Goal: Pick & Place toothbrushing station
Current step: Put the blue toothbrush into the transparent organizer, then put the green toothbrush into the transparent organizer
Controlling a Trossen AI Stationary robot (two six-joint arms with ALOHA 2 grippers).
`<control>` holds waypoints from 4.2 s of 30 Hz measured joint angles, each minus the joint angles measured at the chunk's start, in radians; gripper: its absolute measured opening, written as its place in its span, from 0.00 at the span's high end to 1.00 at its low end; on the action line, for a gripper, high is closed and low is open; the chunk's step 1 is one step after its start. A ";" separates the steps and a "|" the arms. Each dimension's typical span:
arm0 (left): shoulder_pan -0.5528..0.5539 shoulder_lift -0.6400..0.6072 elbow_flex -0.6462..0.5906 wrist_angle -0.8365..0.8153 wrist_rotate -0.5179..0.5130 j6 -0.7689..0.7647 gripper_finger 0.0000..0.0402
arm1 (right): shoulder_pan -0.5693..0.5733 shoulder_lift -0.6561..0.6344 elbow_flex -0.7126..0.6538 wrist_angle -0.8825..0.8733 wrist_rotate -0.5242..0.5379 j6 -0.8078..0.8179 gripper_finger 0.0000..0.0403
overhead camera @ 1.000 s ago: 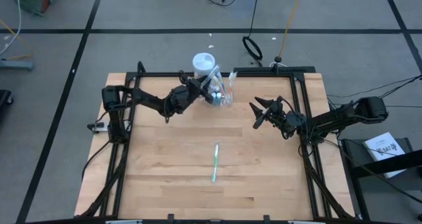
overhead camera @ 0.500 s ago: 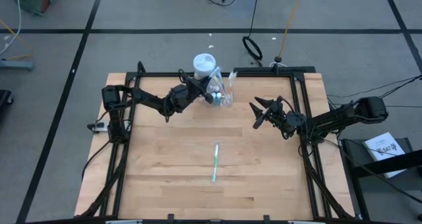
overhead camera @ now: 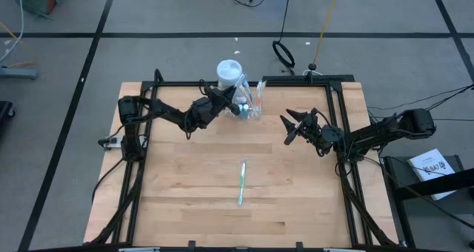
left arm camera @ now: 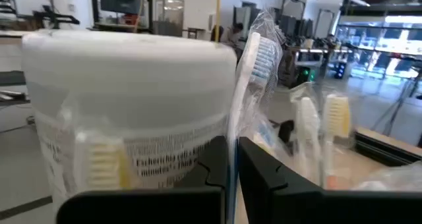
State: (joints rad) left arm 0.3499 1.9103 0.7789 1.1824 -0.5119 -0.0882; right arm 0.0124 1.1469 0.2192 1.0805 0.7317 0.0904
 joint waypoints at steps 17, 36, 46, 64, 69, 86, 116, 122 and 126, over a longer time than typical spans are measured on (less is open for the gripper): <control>-0.085 0.026 0.001 -0.012 -0.203 0.108 0.95 | 0.000 0.000 0.000 0.007 0.000 -0.005 0.58; -0.116 0.026 0.000 -0.116 -0.330 0.053 0.93 | 0.000 0.000 0.000 0.007 0.000 -0.005 0.58; -0.117 0.024 0.000 -0.216 -0.328 0.005 0.92 | 0.000 0.000 0.000 0.007 0.000 -0.005 0.58; -0.139 -0.021 0.000 -0.303 -0.363 0.084 0.88 | 0.000 0.000 0.000 -0.001 0.000 -0.006 0.58; -0.139 -0.095 0.000 -0.472 -0.360 0.010 0.77 | 0.000 0.000 0.000 -0.009 0.000 -0.008 0.58; -0.216 -0.377 0.000 -0.823 -0.247 -0.070 0.66 | -0.029 0.024 0.041 -0.111 -0.292 0.053 0.60; -0.283 -0.743 -0.001 -1.199 -0.157 0.046 0.66 | 0.027 0.709 0.830 -0.852 -1.370 -0.551 0.63; -0.296 -0.743 0.000 -1.234 -0.158 0.018 0.66 | 0.050 0.828 0.950 -1.027 -1.361 -0.595 0.63; -0.306 -0.744 0.000 -1.181 -0.158 0.006 0.66 | 0.047 0.896 0.980 -1.032 -1.364 -0.639 0.63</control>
State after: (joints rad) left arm 0.0434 1.1663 0.7792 0.0012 -0.6704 -0.0819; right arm 0.0597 2.0430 1.1996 0.0488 -0.6322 -0.5488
